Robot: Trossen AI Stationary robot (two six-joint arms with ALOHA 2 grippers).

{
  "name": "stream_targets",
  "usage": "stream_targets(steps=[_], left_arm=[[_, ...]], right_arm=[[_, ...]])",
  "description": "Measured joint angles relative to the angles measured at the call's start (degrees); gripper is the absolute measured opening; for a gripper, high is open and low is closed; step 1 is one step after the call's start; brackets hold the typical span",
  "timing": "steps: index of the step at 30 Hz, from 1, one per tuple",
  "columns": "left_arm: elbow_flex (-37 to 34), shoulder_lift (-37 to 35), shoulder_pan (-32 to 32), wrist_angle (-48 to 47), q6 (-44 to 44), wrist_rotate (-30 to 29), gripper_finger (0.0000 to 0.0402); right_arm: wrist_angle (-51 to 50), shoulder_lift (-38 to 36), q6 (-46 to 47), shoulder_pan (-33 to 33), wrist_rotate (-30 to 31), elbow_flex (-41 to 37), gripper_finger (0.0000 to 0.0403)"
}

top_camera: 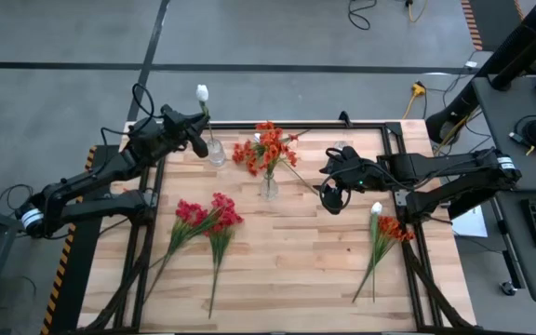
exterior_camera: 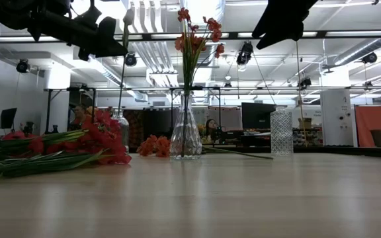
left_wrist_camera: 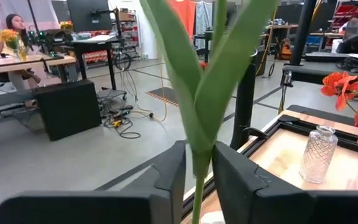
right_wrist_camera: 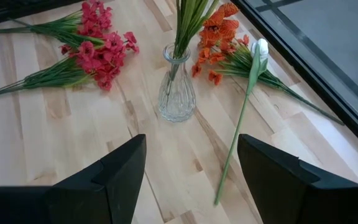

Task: Sort flowers into vase by color
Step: Put the bottom left white tulip into the top left transparent vase, then put the middle red flowers into the top right transparent vase

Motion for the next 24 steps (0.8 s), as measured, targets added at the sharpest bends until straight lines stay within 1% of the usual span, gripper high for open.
stream_targets(steps=[5,12,19,24], left_arm=[[-0.04,-0.02,0.0,-2.56,-0.77,0.0,0.0101],[-0.07,-2.79,-0.07,-11.56,-4.06,0.11,0.0138],[-0.07,-12.33,-0.1,-25.36,-8.28,0.78,0.0146],[-0.07,-18.95,-1.09,-30.37,-12.34,1.7,0.0146]], right_arm=[[-0.01,0.0,-0.23,0.0,-0.17,0.0,0.0244],[-0.03,-0.02,-0.74,0.0,-0.17,0.0,0.0244],[-0.03,0.0,-0.87,0.01,-0.17,0.0,0.0244],[-0.03,0.0,-0.87,0.01,-0.17,0.01,0.0244]])
